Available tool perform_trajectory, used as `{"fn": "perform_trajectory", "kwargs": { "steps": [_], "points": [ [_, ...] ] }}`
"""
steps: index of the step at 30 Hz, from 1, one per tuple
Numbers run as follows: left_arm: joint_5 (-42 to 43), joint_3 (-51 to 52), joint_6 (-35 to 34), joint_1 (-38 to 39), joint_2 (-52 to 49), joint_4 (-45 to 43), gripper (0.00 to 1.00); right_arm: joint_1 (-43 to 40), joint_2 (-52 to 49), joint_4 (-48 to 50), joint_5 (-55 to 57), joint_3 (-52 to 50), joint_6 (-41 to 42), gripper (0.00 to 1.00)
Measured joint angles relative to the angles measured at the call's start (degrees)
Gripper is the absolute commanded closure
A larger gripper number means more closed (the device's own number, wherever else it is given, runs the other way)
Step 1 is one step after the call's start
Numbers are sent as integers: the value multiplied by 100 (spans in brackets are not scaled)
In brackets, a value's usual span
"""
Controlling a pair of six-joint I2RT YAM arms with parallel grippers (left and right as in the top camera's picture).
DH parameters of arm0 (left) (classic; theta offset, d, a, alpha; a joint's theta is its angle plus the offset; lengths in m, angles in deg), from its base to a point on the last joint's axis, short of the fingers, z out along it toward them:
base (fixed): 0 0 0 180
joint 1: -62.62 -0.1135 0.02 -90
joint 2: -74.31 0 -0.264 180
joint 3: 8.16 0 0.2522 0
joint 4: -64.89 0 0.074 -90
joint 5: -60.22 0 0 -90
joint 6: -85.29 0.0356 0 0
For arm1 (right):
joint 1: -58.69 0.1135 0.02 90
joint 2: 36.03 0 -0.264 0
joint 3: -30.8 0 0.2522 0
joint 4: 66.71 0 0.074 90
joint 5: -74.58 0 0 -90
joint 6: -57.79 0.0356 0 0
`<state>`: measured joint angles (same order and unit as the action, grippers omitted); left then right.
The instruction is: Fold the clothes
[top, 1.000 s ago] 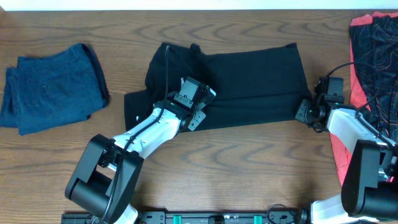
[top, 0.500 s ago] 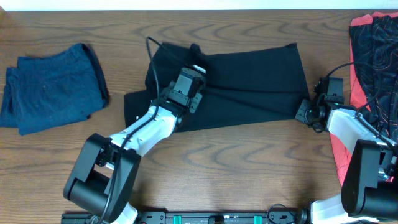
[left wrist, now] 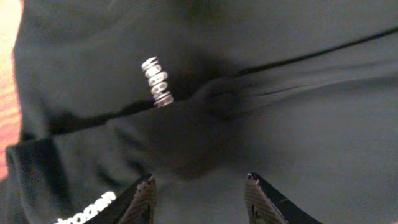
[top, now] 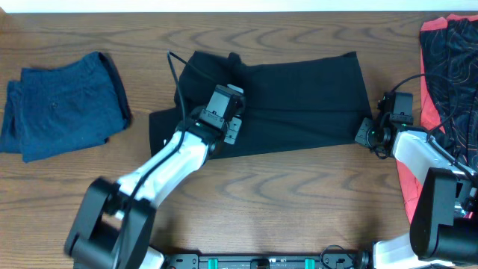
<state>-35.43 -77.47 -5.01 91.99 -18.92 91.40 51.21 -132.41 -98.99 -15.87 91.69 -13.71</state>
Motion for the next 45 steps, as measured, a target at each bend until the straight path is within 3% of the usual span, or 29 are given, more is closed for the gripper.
{"fn": "perform_trajectory", "kwargs": {
  "steps": [7, 17, 31, 33, 37, 45],
  "points": [
    [415, -28, -146, 446, 243, 479, 52, -7, 109, 310, 0, 122, 11, 73],
    [531, -9, -166, 697, -177, 459, 52, -22, 271, 225, -2, 531, -13, 72],
    [597, 4, -168, 697, -717, 238, 52, -22, -437, -55, -197, 531, -20, 72],
    [597, 7, -168, 697, -717, 238, 51, -22, -439, -55, -216, 531, -26, 75],
    [610, 7, -234, 697, -717, 238, 52, -22, -444, -61, -245, 531, -35, 99],
    [647, 7, -256, 697, -717, 236, 52, -22, -448, 146, -330, 531, -79, 99]
  ]
}}
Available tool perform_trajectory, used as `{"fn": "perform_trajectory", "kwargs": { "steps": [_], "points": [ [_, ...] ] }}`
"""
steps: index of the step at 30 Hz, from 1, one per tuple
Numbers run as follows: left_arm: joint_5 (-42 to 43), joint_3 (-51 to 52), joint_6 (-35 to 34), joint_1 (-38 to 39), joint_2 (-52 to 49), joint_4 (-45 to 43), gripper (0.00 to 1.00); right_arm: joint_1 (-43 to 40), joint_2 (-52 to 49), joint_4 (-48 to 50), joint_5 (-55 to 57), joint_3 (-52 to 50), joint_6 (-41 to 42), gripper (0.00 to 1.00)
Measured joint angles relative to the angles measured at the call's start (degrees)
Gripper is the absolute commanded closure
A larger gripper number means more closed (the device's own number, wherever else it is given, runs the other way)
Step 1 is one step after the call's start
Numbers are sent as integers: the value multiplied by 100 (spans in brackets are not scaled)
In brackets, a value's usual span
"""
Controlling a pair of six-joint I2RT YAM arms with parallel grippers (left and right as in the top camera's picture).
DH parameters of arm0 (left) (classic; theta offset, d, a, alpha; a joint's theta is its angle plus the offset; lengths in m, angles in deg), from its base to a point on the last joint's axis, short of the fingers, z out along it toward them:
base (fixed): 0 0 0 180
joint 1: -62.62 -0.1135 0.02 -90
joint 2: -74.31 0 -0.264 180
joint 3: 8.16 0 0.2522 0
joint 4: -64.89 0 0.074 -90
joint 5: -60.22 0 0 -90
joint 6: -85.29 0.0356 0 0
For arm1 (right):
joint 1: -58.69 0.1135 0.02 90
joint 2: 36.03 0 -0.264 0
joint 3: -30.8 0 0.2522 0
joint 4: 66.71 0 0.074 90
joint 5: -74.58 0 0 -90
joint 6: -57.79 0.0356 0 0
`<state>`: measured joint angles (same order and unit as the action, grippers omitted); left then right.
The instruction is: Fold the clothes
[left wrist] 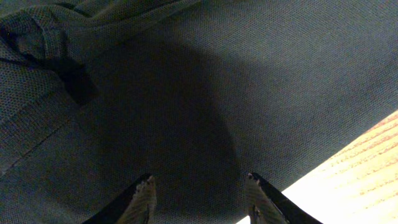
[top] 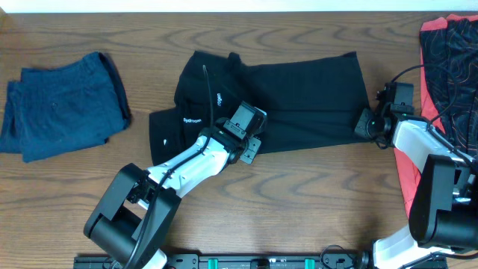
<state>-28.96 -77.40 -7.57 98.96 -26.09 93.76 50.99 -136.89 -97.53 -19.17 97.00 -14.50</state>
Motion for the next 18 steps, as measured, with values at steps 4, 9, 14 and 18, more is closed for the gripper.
{"fn": "perform_trajectory", "kwargs": {
  "steps": [4, 9, 14, 18],
  "points": [
    [11, 2, 0, 0, 0, 2, 52, 0, -2, 472, -323, 4, 0, 99],
    [13, 2, -13, 0, 0, 0, 52, -37, -2, 1274, -726, 24, 149, 85],
    [13, 2, -15, 0, 0, 0, 51, -127, -2, 1707, -686, 28, 485, 77],
    [13, 2, -15, 0, 0, 7, 51, -151, -2, 1683, -629, 28, 590, 77]
  ]
}}
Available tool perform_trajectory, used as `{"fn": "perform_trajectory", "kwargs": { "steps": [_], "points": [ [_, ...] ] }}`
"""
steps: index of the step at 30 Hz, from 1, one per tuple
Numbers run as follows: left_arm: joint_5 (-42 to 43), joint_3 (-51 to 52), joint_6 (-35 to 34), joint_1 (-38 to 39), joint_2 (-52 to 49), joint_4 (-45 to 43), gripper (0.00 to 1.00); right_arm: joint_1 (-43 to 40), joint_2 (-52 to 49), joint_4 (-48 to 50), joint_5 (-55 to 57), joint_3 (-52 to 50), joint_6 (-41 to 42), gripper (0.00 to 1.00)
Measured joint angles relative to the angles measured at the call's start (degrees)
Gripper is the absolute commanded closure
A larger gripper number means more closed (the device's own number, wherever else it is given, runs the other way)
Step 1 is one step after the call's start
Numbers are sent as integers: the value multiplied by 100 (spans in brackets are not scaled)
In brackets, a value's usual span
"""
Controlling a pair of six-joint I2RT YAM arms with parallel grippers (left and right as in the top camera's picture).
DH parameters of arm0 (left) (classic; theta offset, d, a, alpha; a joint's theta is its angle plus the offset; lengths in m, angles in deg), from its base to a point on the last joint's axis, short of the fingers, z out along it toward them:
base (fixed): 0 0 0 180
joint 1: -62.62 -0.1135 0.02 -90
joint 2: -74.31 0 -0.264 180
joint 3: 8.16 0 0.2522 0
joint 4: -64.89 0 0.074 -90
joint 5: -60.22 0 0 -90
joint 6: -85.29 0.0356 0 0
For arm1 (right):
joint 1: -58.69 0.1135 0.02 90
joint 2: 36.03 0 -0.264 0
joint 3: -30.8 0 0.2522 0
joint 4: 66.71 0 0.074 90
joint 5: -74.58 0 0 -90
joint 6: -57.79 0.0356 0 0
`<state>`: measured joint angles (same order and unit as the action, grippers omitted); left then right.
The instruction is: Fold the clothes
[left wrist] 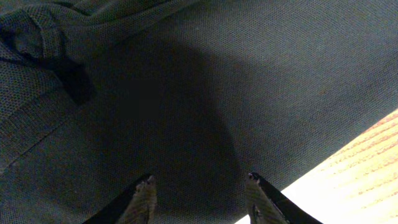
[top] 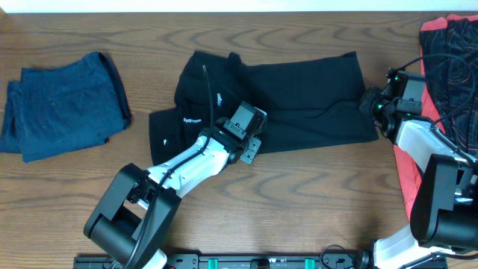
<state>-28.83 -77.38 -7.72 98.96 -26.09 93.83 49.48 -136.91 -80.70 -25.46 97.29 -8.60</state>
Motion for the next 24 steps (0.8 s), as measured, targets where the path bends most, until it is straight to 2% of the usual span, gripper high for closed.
{"fn": "perform_trajectory", "kwargs": {
  "steps": [4, 6, 10, 16, 24],
  "points": [
    [0, 0, 2, 0, 0, 48, 51, -31, 0, -229, -184, 2, -48, 89],
    [0, 4, 0, 0, 0, 76, 51, -76, 9, -417, -420, 4, -127, 91],
    [0, 7, 0, 0, 0, 90, 51, -101, 44, -807, -684, 7, -232, 90],
    [0, 11, 0, 0, 0, 90, 51, -103, 55, -1029, -826, 7, -415, 82],
    [0, 11, 0, 0, 0, 92, 51, -101, 55, -1182, -651, 7, -481, 84]
  ]
}}
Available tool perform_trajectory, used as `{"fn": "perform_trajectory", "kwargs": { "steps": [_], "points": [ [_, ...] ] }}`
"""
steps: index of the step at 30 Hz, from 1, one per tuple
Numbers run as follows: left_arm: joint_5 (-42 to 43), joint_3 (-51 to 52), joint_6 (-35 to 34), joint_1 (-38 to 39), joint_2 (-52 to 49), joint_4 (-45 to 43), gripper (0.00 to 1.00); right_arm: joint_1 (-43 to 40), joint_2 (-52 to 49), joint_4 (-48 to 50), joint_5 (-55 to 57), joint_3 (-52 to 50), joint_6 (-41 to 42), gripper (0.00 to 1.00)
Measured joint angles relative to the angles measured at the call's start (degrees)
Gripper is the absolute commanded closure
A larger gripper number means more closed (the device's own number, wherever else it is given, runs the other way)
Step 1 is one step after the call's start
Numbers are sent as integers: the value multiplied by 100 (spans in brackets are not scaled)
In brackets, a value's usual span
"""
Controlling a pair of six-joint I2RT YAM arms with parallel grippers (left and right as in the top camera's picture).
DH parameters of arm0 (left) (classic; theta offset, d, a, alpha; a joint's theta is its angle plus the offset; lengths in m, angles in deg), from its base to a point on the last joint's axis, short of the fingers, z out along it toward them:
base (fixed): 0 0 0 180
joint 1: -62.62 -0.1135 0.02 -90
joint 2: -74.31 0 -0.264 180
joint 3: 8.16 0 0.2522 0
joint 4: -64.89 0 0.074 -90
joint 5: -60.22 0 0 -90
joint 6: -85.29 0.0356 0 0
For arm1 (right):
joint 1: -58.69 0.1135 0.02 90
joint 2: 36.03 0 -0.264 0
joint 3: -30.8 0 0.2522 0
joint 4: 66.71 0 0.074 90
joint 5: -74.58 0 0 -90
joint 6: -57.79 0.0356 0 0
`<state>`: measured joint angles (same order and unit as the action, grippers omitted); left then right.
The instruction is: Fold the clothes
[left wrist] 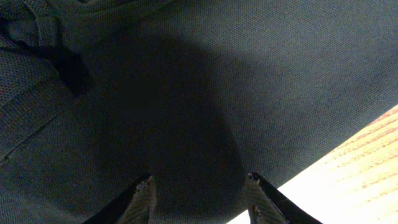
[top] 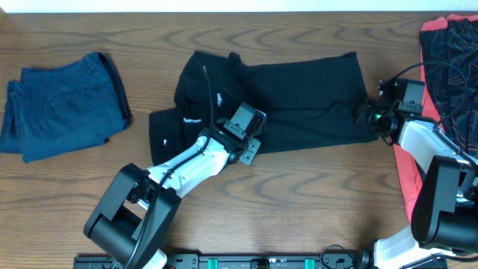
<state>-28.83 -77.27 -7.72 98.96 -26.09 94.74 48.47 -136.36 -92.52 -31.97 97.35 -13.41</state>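
Observation:
A black garment lies spread across the middle of the table, with white lettering near its left end. My left gripper sits low over its front edge, near the middle. In the left wrist view that gripper is open. Dark cloth shows between and beyond the fingers, and bare wood lies to the right. My right gripper is at the garment's right edge, touching or just over the cloth. Its jaws are too small in the overhead view to read.
A folded blue garment lies at the far left. A red and black patterned garment lies heaped at the right edge, beside the right arm. Cables run over both arms. The wooden table shows bare in front.
My right gripper has shifted slightly forward and left along the garment's right edge, and the cloth's right corner has drawn in a little. The left gripper has barely moved and stays open.
My left gripper was first open over the garment's left part, near the lettering, with the right gripper at the lower right corner. Then the left gripper stood at the front edge near the middle. The right gripper was higher on the right edge, now slightly lower.

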Motion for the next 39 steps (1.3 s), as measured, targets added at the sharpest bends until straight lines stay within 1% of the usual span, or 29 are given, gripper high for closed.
{"fn": "perform_trajectory", "kwargs": {
  "steps": [7, 20, 28, 31, 35, 37, 38, 39],
  "points": [
    [0, 0, 0, 0, 0, -2, 51, 0, 0, -330, 315, 0, -2, 84],
    [0, 0, 0, 0, 0, -2, 52, 0, 2, -745, 507, 0, -2, 82],
    [0, 0, 0, 0, 0, -2, 51, 0, 0, -579, 568, 0, -2, 76],
    [0, 0, 0, 0, 0, -2, 51, 9, -22, -417, 570, 0, -2, 76],
    [0, 0, 0, 0, 0, 0, 51, 83, -219, -153, 564, 0, -13, 83],
    [0, 0, 2, 0, 0, 0, 51, 144, -310, -101, 564, 2, -33, 88],
    [0, 0, 2, 0, 0, 0, 52, 160, -313, -72, 564, 4, -39, 93],
    [0, 0, 0, 0, 0, 0, 52, 179, -315, -63, 564, 7, -33, 95]
  ]
}}
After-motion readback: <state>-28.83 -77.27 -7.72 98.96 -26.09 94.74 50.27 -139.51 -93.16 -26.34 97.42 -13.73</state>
